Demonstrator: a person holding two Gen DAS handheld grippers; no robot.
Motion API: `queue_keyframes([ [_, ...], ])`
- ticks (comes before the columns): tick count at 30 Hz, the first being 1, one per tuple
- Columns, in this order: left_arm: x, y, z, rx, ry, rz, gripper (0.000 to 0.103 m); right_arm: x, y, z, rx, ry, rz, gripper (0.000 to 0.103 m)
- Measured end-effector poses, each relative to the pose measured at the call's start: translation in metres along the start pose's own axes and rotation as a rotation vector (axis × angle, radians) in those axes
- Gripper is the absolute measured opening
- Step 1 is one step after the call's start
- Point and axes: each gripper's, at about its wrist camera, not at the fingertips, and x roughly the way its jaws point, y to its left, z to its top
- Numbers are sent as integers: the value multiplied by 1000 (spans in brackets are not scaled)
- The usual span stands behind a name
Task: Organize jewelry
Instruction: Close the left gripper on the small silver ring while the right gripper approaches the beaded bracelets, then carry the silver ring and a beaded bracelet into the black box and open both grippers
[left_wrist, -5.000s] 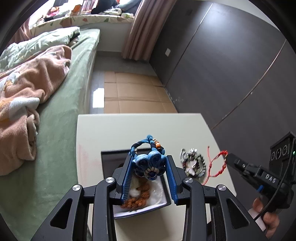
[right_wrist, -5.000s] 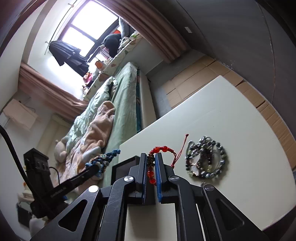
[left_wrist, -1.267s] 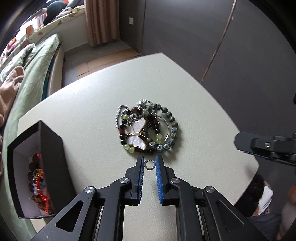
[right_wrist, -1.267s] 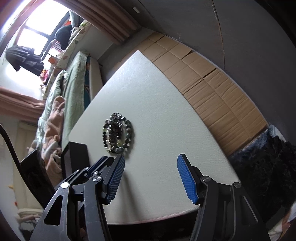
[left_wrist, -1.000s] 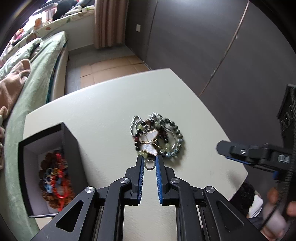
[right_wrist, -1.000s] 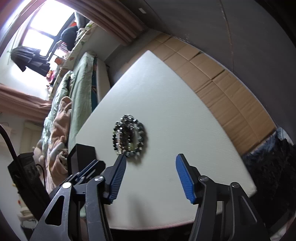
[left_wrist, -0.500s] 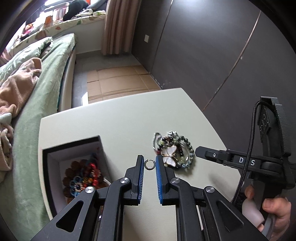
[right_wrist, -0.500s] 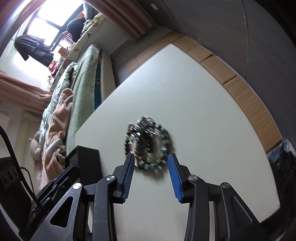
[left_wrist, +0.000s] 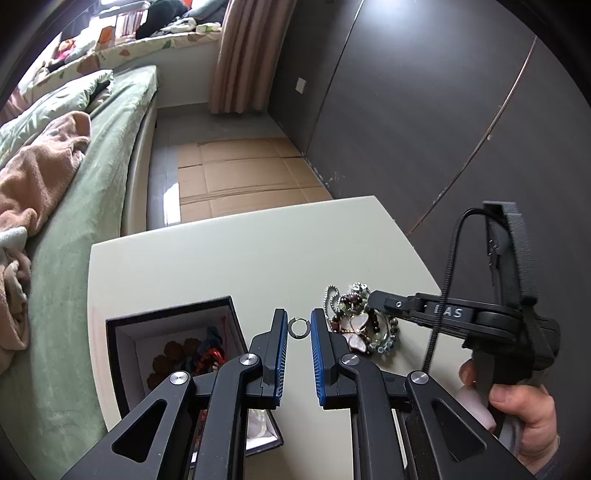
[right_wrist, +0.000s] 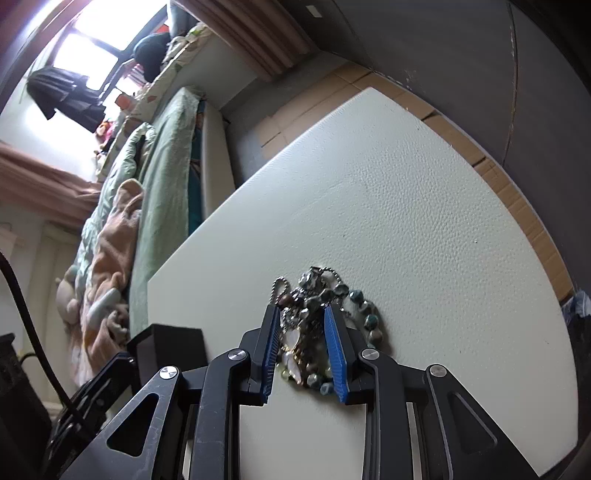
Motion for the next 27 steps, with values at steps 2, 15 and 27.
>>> queue_keyframes([
  [2, 2, 3, 2, -3, 1, -1, 13, 6, -1, 2, 14, 12, -3, 28],
  [15, 0, 11, 7, -25, 4, -5, 13, 18, 13, 3, -44, 5, -82, 12],
  [27, -25, 11, 4, -26, -33, 6, 13, -28, 21, -7, -58, -63, 13, 11],
])
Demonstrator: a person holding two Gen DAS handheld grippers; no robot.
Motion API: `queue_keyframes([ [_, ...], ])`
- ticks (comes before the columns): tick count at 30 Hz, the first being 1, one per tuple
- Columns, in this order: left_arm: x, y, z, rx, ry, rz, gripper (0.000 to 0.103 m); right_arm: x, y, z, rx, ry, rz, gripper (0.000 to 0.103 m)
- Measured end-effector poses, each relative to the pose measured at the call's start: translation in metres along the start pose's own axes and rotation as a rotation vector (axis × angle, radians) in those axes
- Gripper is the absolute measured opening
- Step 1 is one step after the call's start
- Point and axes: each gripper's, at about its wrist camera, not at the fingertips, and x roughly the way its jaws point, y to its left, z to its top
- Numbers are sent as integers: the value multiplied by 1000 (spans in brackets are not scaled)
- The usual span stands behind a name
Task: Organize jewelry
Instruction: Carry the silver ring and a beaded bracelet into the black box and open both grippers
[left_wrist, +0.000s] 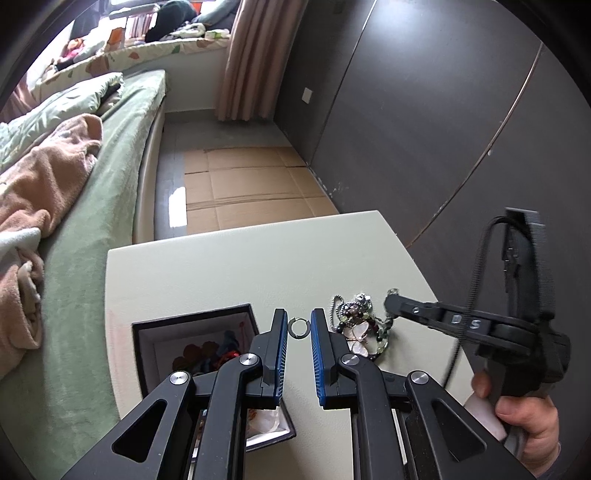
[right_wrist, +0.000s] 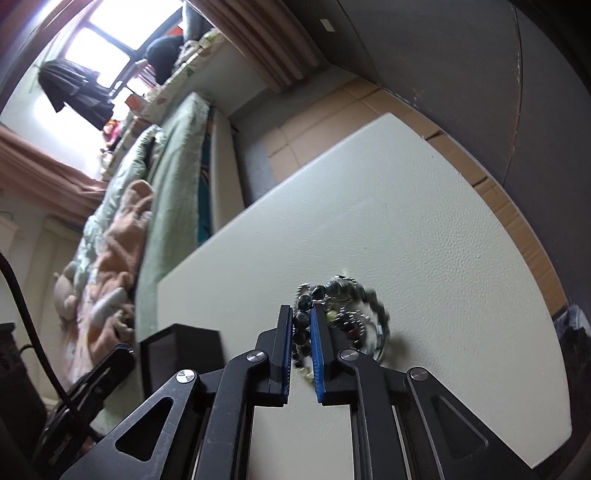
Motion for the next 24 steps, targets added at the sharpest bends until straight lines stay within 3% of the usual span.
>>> queue_keyframes([
  [11, -20, 37, -10, -72, -12, 55, 13, -38, 31, -22, -56, -79, 163, 11],
  [17, -18, 69, -11, -187, 26, 56, 18, -48, 53, -41, -103, -88, 224, 11],
  [18, -18, 72, -12, -207, 28, 49, 30, -48, 56, -42, -109, -86, 229, 11],
  [19, -20, 75, -14, -223, 23, 43, 50, -47, 59, -44, -116, -84, 236, 11],
  [21, -27, 77, -16, -237, -7, 46, 69, -46, 64, -48, -127, -79, 250, 11],
  [24, -38, 75, -17, -226, -37, 64, 69, -42, 74, -54, -146, -73, 273, 11],
])
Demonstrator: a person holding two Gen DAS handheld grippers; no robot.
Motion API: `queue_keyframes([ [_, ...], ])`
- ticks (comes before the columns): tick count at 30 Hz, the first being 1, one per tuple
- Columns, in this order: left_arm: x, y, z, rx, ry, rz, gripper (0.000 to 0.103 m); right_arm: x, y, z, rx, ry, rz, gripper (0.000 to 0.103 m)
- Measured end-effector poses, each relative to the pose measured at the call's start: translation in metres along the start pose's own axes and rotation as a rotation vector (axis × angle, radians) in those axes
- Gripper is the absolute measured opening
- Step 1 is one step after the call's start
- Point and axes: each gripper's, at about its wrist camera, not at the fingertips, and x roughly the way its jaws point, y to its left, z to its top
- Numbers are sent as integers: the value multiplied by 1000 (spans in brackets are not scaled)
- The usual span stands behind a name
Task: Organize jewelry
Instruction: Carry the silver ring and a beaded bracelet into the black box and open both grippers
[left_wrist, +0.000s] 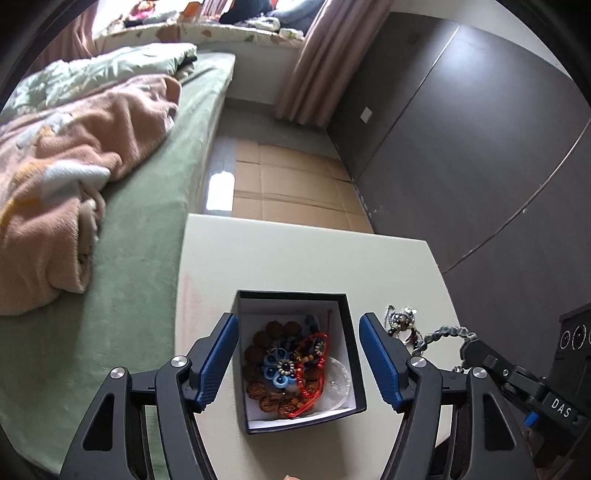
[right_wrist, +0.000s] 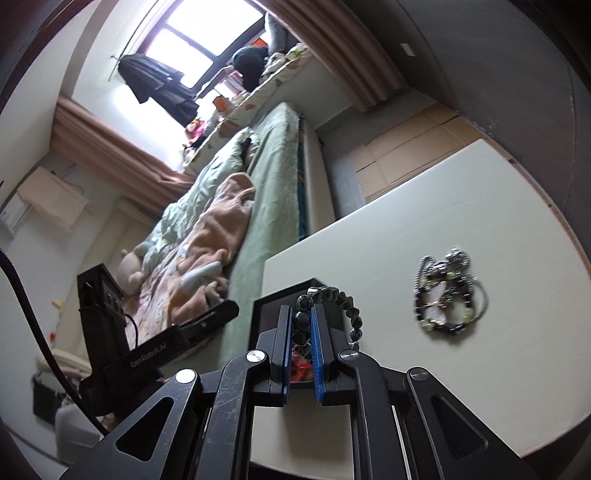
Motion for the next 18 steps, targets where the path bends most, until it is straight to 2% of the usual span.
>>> queue_keyframes([
  [10, -16, 12, -3, -8, -12, 37, 69, 24, 28, -6, -44, 17, 61, 11],
  [18, -22, 29, -4, -39, -21, 53, 69, 54, 46, -9, -88, 61, 14, 14],
])
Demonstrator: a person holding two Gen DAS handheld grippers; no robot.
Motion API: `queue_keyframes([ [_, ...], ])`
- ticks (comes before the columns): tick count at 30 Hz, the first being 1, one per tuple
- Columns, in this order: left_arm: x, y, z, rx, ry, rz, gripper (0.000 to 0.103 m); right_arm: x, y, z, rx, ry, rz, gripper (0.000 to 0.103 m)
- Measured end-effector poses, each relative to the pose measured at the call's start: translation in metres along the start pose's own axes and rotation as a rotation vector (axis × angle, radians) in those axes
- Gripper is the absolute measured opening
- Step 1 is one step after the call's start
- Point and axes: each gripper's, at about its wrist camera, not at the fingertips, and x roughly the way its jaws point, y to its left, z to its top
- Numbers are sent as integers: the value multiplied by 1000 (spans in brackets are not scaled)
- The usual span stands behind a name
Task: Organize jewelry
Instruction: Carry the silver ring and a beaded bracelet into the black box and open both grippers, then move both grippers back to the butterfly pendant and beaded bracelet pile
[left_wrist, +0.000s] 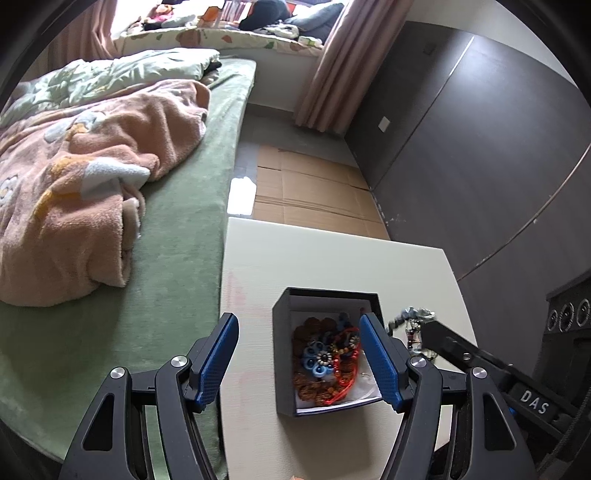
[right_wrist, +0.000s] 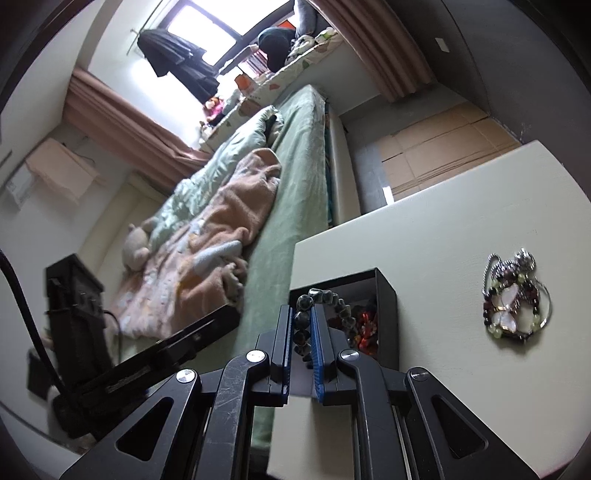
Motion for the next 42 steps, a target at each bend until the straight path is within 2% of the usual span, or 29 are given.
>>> queue_keyframes([
  [2, 0, 2, -1, -4, 0, 1, 69, 10, 3, 1, -11, 46, 19, 40],
  [4, 0, 4, -1, -6, 0, 2, 69, 6, 1, -1, 3, 33, 28, 50],
  [9, 1, 1, 0, -1, 2, -8, 69, -13, -13, -2, 47, 2, 26, 51],
  [24, 9, -50, -11, 137, 3, -50, 69, -65, -63, -8, 120, -43, -122, 51],
  [27, 13, -62, -16, 169, 0, -52, 70, -72, -77, -7, 162, -53, -155, 64],
  [31, 16, -76, -20, 185, -9, -81, 91, -86, -95, -7, 214, -77, -183, 95],
  [34, 22, -85, -22, 182, 2, -98, 92, -96, -107, -9, 243, -85, -187, 96],
  [36, 25, -91, -24, 186, 7, -107, 93, -105, -114, -11, 252, -103, -205, 103],
  [38, 29, -99, -26, 193, 14, -119, 95, -111, -118, -13, 257, -123, -229, 103],
  [40, 33, -108, -29, 207, 25, -134, 102, -119, -124, -13, 266, -138, -246, 103],
  [42, 38, -117, -32, 220, 36, -140, 103, -125, -130, -13, 282, -154, -252, 103],
])
